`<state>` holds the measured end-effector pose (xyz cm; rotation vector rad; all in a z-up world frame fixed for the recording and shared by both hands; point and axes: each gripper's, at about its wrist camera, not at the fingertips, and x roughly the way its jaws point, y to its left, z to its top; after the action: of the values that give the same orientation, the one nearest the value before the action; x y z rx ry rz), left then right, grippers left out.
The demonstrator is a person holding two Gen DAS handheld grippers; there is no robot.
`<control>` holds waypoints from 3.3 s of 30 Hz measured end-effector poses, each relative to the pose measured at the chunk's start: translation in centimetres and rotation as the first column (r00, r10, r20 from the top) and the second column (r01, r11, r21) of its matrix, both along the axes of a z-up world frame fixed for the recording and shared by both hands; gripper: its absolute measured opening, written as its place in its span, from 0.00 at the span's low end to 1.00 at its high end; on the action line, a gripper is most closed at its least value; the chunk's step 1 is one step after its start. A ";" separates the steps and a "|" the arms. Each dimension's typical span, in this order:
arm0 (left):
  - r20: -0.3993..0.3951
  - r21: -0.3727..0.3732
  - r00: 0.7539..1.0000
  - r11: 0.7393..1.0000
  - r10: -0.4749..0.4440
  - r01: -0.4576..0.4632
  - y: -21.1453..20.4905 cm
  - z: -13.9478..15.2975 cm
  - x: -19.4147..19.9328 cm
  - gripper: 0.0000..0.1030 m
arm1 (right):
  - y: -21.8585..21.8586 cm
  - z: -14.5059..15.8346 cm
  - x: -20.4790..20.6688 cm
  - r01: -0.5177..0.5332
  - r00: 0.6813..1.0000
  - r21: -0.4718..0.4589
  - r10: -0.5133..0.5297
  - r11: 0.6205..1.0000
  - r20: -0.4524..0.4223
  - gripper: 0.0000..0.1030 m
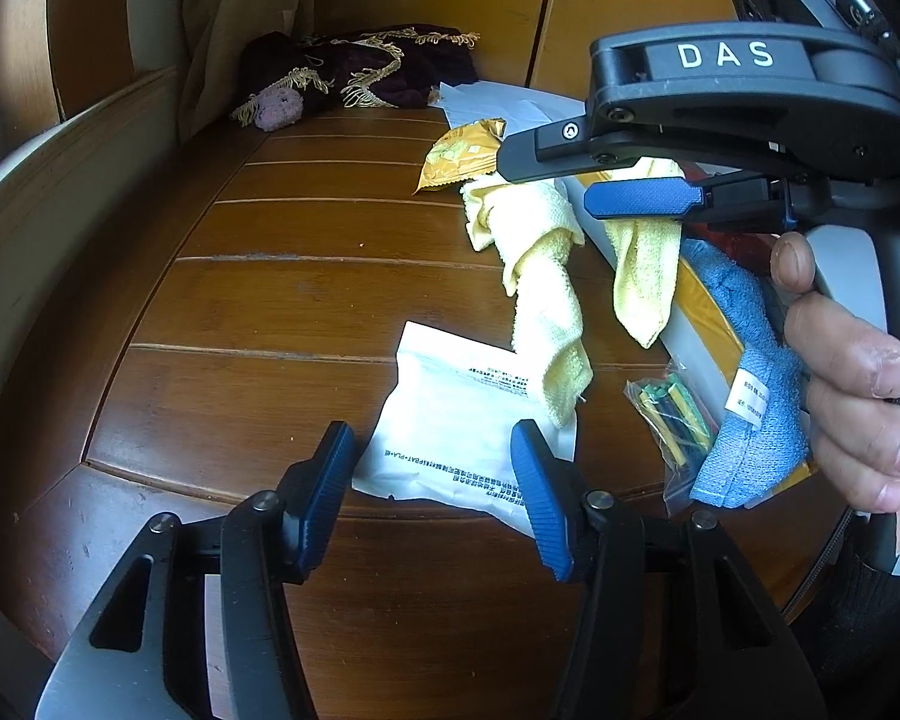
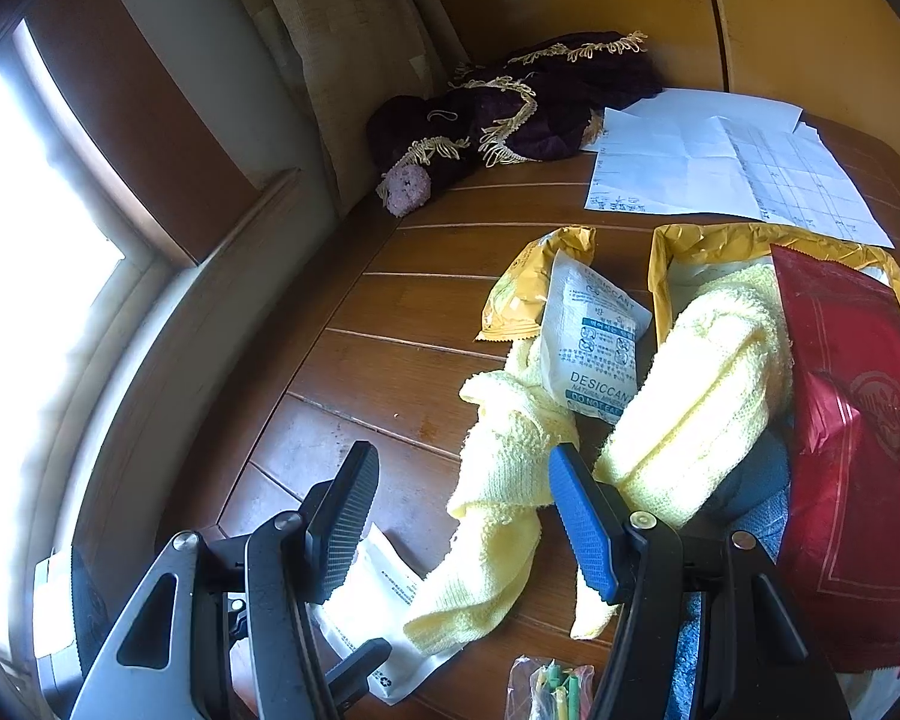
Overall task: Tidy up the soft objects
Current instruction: 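Grasp the white desiccant packet with the left tool while the right grasps the yellow towel, then carry the desiccant packet and yellow towel toward the tray with both tools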
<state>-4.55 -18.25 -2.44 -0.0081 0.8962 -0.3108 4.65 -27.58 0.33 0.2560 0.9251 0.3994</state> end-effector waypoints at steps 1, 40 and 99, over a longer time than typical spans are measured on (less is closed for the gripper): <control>-0.001 -0.001 1.000 1.000 0.000 0.000 0.0 0.0 0.0 0.52 | 0.0 0.0 0.0 0.001 1.000 0.001 -0.001 1.000 -0.001 0.61; -0.032 -0.069 0.999 0.997 0.027 -0.029 1.5 0.3 0.3 0.51 | -1.4 0.4 0.3 0.040 0.999 0.036 -0.040 0.999 0.012 0.61; -0.110 0.039 0.970 0.974 -0.218 0.223 -2.7 1.3 -2.5 0.53 | -3.6 2.2 -3.3 0.038 0.989 0.002 -0.038 0.999 0.145 0.39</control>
<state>-7.07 -20.99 -1.10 0.1242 1.0117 -0.4987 1.36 -31.20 2.51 0.2398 0.7762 0.3773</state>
